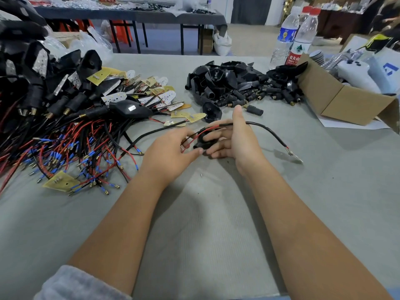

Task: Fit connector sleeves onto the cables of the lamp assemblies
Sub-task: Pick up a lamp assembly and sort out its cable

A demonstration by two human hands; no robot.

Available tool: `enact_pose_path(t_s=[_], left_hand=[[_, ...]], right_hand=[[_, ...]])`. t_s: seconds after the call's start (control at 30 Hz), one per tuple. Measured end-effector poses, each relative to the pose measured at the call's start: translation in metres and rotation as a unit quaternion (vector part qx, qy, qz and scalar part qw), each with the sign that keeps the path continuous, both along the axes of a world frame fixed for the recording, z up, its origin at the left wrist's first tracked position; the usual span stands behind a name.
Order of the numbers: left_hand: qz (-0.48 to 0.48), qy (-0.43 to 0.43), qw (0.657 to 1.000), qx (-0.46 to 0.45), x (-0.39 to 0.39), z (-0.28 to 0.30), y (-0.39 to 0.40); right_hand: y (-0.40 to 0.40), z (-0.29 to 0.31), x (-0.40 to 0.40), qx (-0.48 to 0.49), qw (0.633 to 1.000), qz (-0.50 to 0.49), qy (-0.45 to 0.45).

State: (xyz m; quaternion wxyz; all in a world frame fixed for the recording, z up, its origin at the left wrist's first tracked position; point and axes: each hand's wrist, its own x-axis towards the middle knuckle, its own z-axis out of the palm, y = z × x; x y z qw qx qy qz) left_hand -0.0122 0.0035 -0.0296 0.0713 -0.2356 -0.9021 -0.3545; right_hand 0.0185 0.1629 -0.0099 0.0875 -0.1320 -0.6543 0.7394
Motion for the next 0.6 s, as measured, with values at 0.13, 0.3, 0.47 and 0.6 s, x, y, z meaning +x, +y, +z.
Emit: enact_pose_path(t_s=[0.13,0.3,0.47,0.6], left_hand=[[0.014,0.027,0.999,-0.024,-0.002,0.000,0.001],[0.016,0.044,0.999,-0.023,-0.002,0.001,0.000],[-0.013,0.044,0.999,0.001,-0.001,0.002,-0.001],[0.016,0.016,0.999,0.031,-0.004,0.001,0.001]], right_hand=[[-0.001,-0.001,0.001,0.006,0.999,0.033,0.023],[-0.006,0.001,0.006,-0.006,0.994,0.090,0.066],[-0.019,-0.003,0.006,0.003,0.993,0.109,0.053],[-0.022,-0.003,0.000,-0.049,0.994,0.046,0.086]])
